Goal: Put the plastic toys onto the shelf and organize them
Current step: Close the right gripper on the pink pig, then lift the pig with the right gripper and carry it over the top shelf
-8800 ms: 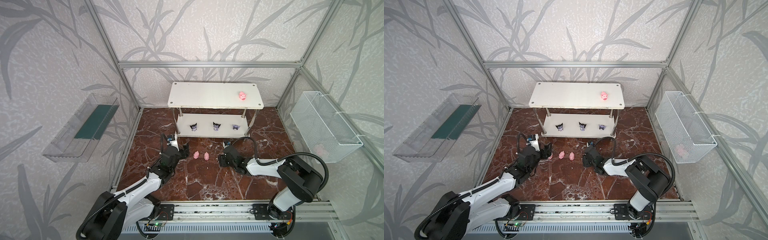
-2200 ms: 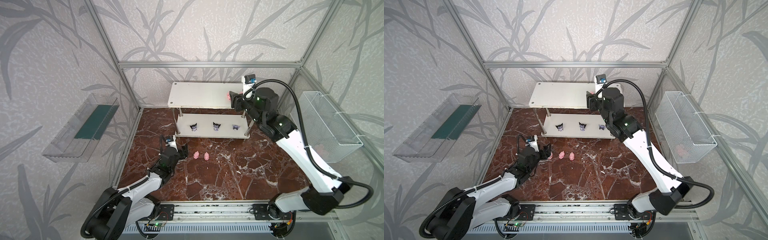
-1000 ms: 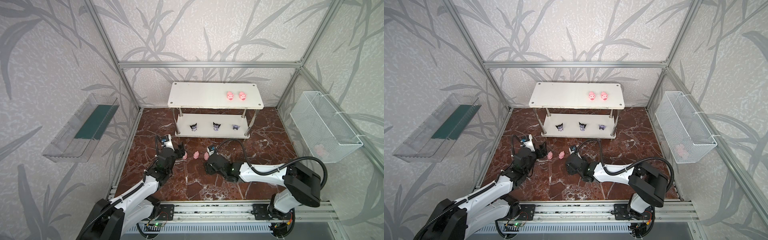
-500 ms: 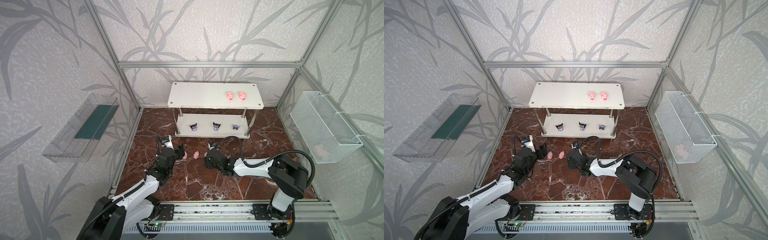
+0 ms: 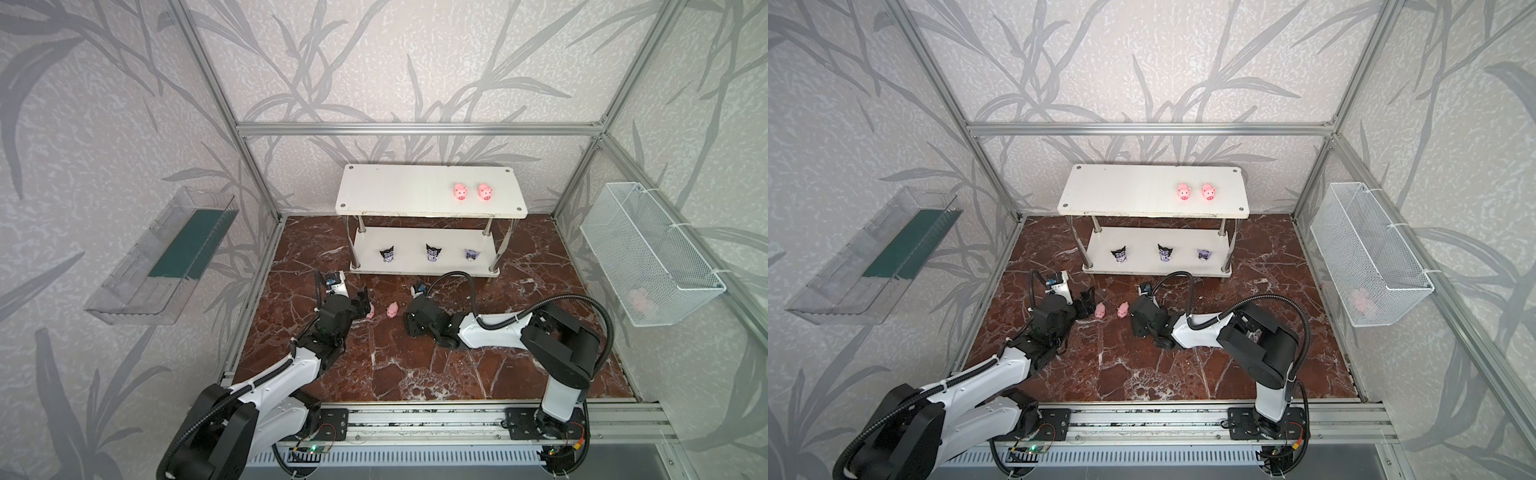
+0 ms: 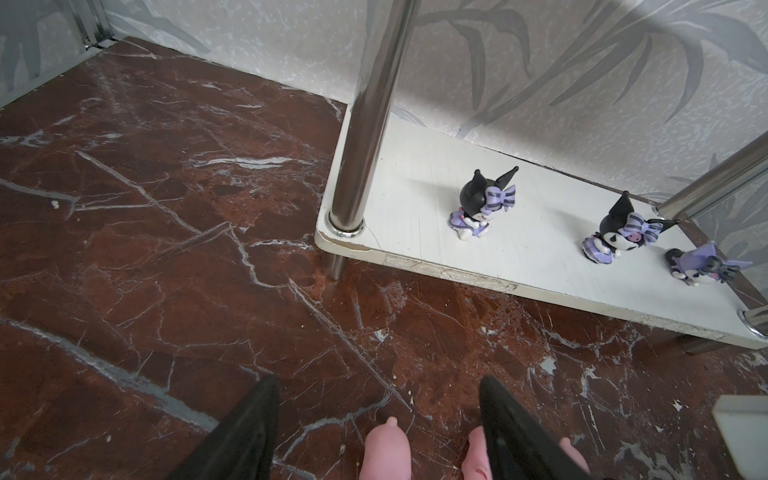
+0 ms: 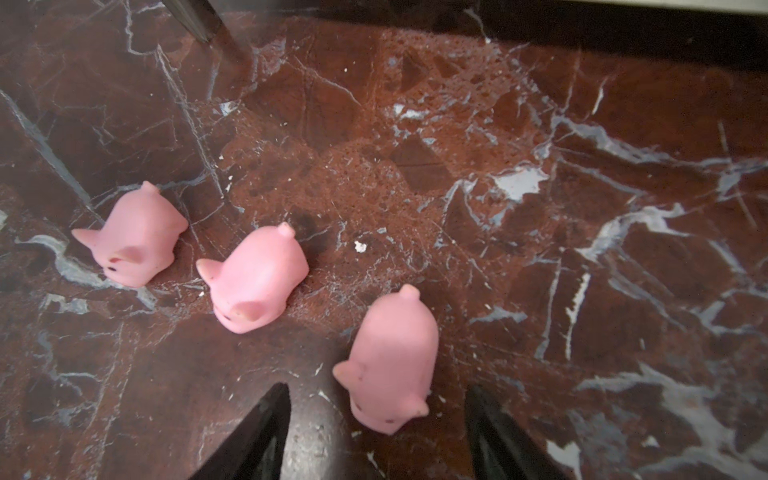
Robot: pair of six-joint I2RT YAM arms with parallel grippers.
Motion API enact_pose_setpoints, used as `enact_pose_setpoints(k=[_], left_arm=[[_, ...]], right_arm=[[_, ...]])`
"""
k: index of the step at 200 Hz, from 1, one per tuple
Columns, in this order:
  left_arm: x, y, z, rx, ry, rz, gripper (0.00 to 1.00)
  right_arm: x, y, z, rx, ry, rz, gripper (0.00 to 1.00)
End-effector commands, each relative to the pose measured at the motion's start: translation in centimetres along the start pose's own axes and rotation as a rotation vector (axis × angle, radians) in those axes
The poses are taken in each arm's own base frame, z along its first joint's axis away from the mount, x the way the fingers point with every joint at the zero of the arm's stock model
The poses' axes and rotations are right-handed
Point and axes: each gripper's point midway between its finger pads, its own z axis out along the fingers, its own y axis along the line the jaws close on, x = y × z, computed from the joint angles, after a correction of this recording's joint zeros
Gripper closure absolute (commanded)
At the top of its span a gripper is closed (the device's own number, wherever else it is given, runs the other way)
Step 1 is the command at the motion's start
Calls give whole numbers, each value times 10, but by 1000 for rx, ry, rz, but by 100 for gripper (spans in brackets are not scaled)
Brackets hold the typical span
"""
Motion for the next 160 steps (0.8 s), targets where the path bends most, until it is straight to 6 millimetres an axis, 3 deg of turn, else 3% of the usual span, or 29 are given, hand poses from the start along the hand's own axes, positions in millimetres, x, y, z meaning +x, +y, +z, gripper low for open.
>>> enact_pose_setpoints(k=[1, 50, 83, 134, 160], left_arm=[[-3, 1, 1, -1, -13, -11, 26], [-1, 2, 1, -2, -11, -14, 26], [0, 3, 1, -3, -10, -16, 26], [2, 4, 1, -3, -9, -19, 26], [2, 5, 1, -4, -9, -20, 26]], right_arm=[[-5, 2, 8, -1, -4, 11, 34], [3, -2, 20, 20, 20, 10, 40], [5, -7, 23, 39, 21, 16, 51], [4, -15, 16, 72, 14, 3, 67], [-1, -18, 8, 80, -4, -11, 69]])
